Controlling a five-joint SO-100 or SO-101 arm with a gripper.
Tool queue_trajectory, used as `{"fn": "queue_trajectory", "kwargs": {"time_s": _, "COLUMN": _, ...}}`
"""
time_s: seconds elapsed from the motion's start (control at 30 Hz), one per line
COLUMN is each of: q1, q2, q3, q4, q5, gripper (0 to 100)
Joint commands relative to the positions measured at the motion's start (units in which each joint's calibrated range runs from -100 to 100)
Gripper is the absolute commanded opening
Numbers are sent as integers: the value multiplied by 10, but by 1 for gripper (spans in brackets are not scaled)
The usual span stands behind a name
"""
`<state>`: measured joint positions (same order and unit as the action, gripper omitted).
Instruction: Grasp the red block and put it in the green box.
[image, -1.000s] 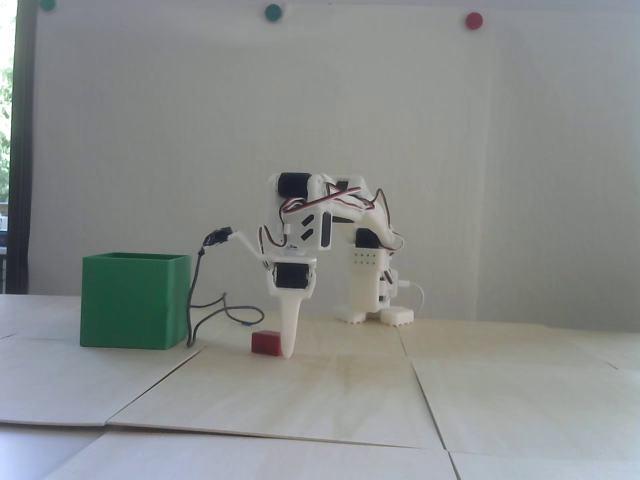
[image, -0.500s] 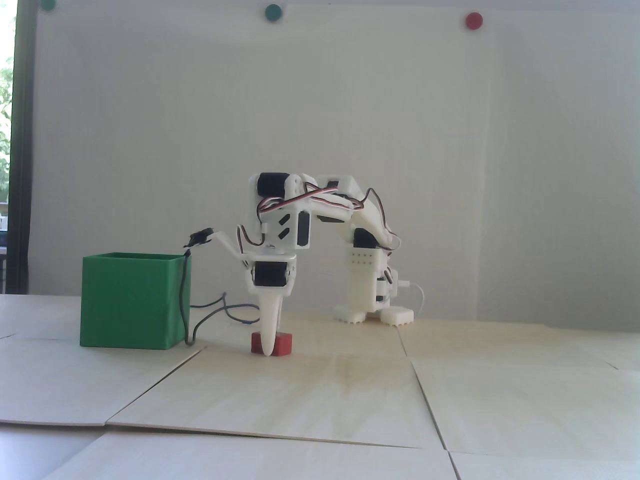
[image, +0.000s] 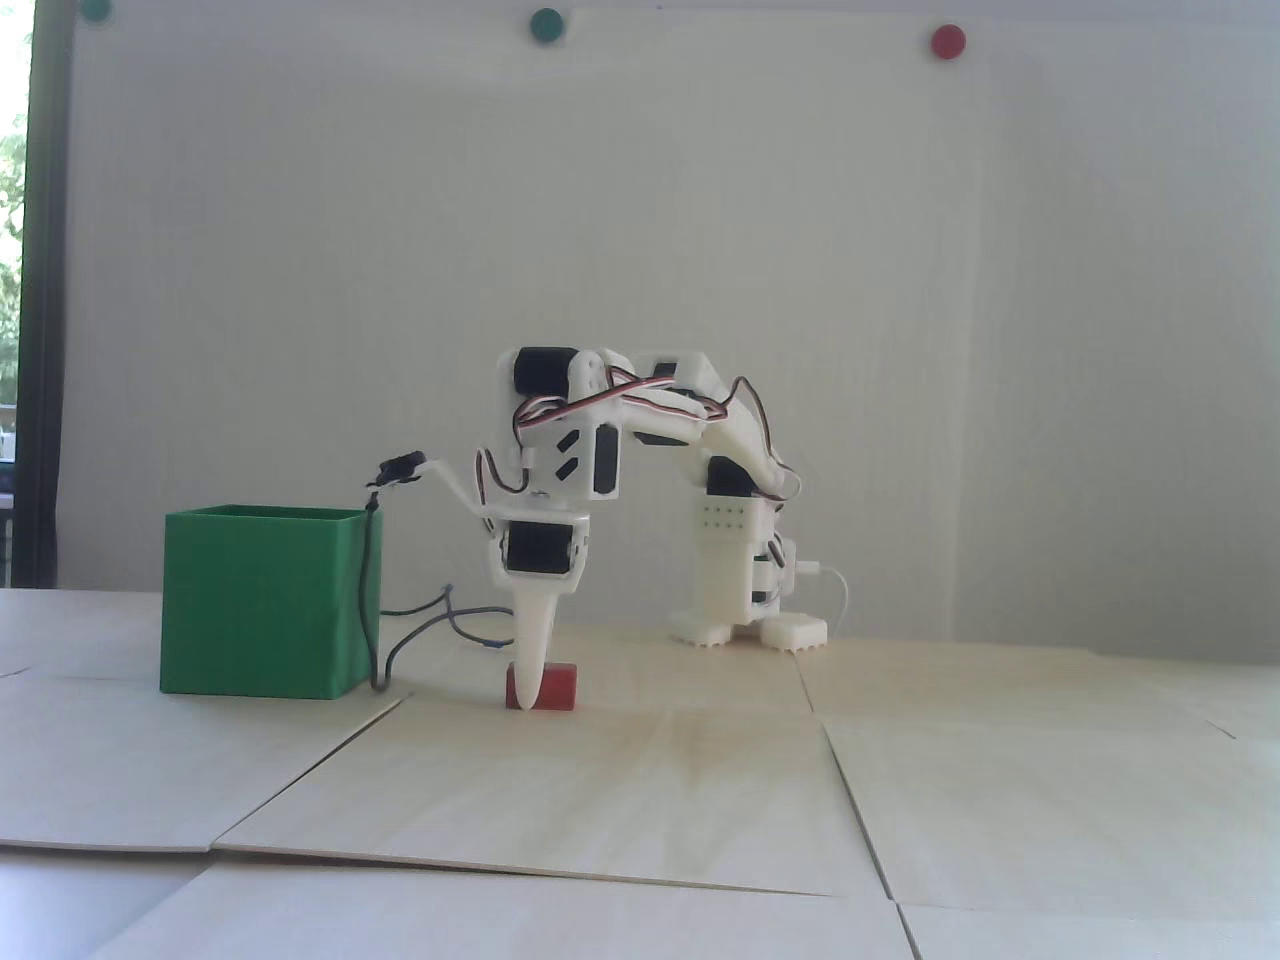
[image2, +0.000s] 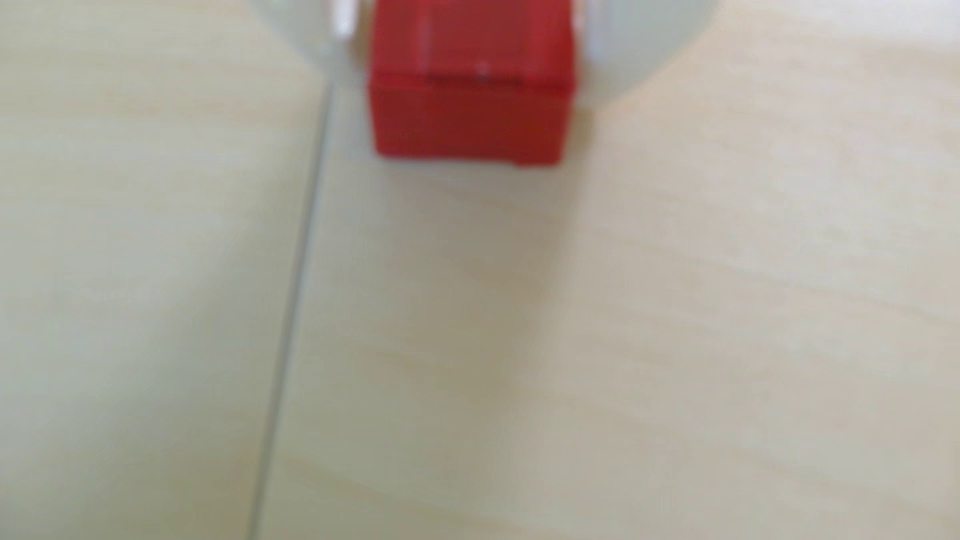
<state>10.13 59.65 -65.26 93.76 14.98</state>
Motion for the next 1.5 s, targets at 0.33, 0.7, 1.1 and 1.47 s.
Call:
{"fn": "queue_trajectory", "kwargs": {"time_s": 0.33, "q1": 81, "q2": -271, "q3": -63, "q4": -43, "q5": 32, "gripper": 2}}
{"fn": "queue_trajectory", "kwargs": {"time_s": 0.7, "q1": 178, "q2": -286, "q3": -64, "q4": -42, "q5": 50, "gripper": 2}}
{"fn": "queue_trajectory", "kwargs": {"time_s": 1.1, "q1": 237, "q2": -290, "q3": -70, "q4": -29, "q5": 79, "gripper": 2}}
{"fn": "queue_trajectory", "kwargs": {"time_s": 1.47, "q1": 223, "q2": -327, "q3": -162, "q4": 9, "q5": 79, "gripper": 2}}
